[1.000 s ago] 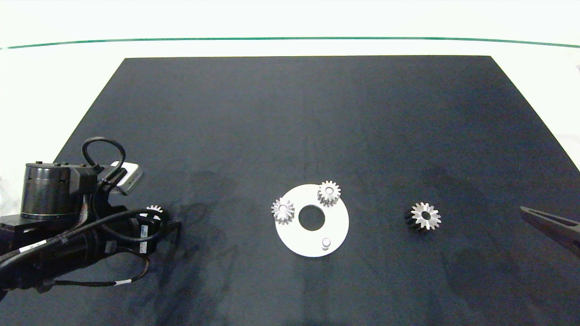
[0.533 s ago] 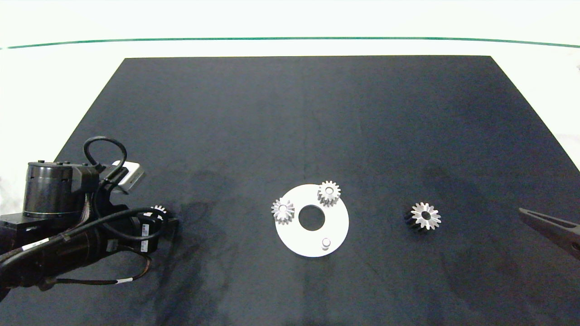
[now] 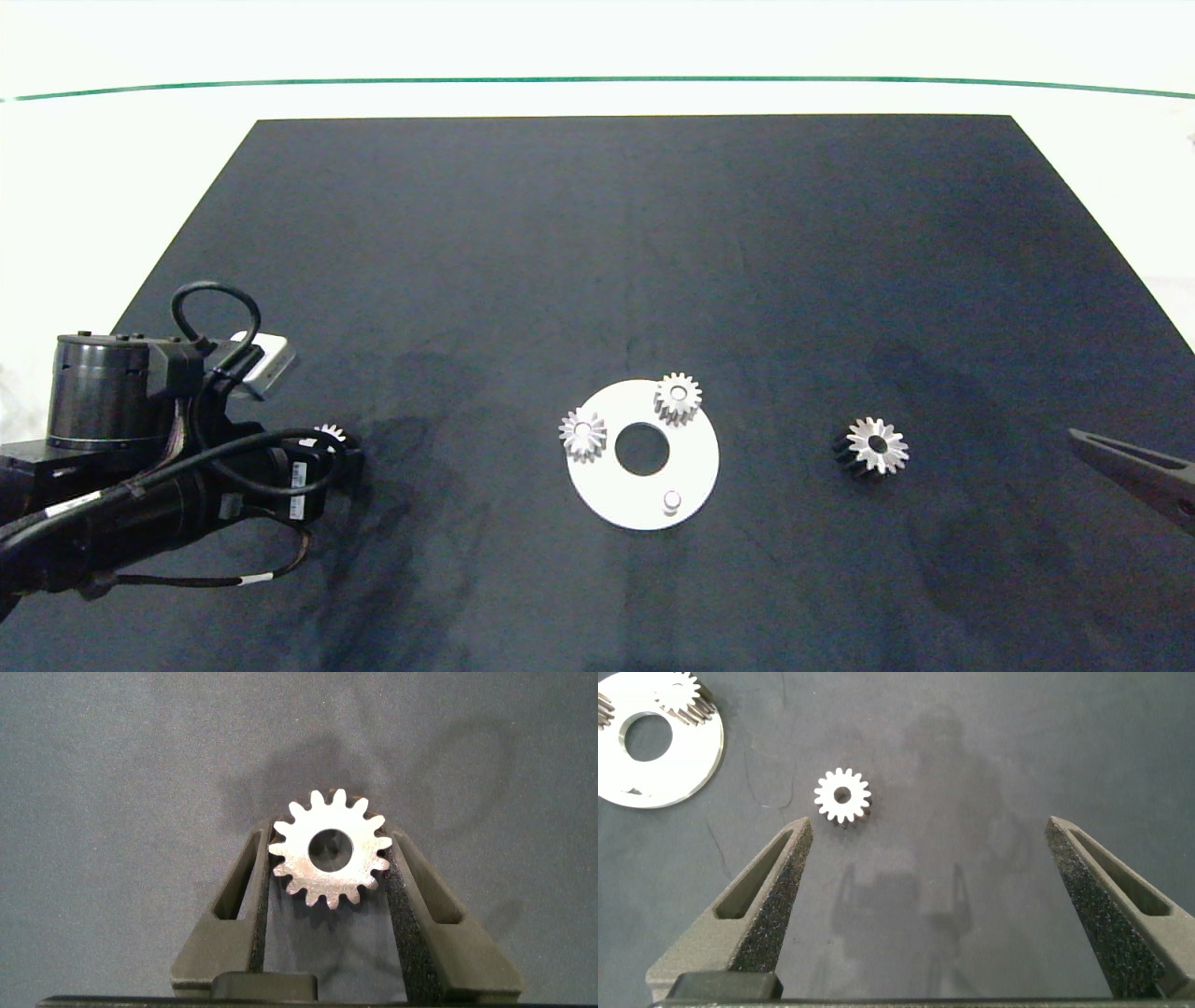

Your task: Remove an incorrectly installed larger gear and replace it with the correct smaller gear

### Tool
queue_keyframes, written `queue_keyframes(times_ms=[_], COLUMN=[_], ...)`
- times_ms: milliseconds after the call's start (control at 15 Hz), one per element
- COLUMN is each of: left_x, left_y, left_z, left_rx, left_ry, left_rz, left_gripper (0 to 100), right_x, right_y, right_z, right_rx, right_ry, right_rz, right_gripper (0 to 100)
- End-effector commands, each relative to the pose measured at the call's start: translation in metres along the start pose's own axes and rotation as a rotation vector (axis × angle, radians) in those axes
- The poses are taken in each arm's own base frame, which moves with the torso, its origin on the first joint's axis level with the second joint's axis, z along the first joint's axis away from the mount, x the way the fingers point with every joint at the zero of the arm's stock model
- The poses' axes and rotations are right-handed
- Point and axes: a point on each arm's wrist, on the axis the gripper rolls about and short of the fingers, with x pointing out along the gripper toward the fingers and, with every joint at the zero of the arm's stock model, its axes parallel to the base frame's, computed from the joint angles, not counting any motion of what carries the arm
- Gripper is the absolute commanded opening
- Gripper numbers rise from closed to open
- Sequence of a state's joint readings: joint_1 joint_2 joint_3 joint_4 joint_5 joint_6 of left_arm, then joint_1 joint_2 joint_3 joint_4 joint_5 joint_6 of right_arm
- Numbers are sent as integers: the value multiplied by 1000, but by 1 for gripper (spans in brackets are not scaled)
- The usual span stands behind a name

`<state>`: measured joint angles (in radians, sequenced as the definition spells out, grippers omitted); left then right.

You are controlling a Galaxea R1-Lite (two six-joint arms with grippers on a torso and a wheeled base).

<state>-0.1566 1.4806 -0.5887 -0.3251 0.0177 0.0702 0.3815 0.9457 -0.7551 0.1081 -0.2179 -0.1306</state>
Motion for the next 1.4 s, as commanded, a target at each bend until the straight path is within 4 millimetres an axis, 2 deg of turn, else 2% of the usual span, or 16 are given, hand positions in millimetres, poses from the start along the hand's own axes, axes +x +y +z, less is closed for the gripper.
queue_keyframes(times_ms=[67, 467, 667, 800, 1067, 1400], left_x=[0, 1, -3, -16, -48, -114], left_y=[0, 0, 0, -2, -20, -50], left_z=[0, -1, 1, 7, 11, -7], left_rx=[1, 3, 4, 15, 60, 192], left_ry=[1, 7, -13, -63, -155, -187], left_rz=[0, -1, 0, -6, -77, -221], left_gripper=[27, 15, 13, 13, 13, 13], right_x=[1, 0, 0, 1, 1, 0], right_y=[0, 0, 0, 1, 1, 0], right_z=[0, 0, -1, -1, -1, -1], right_rx=[-3, -2, -3, -4, -1, -1], right_ry=[3, 2, 3, 6, 4, 4], right_rz=[1, 1, 1, 4, 4, 4], right_gripper=[100, 100, 100, 100, 100, 100])
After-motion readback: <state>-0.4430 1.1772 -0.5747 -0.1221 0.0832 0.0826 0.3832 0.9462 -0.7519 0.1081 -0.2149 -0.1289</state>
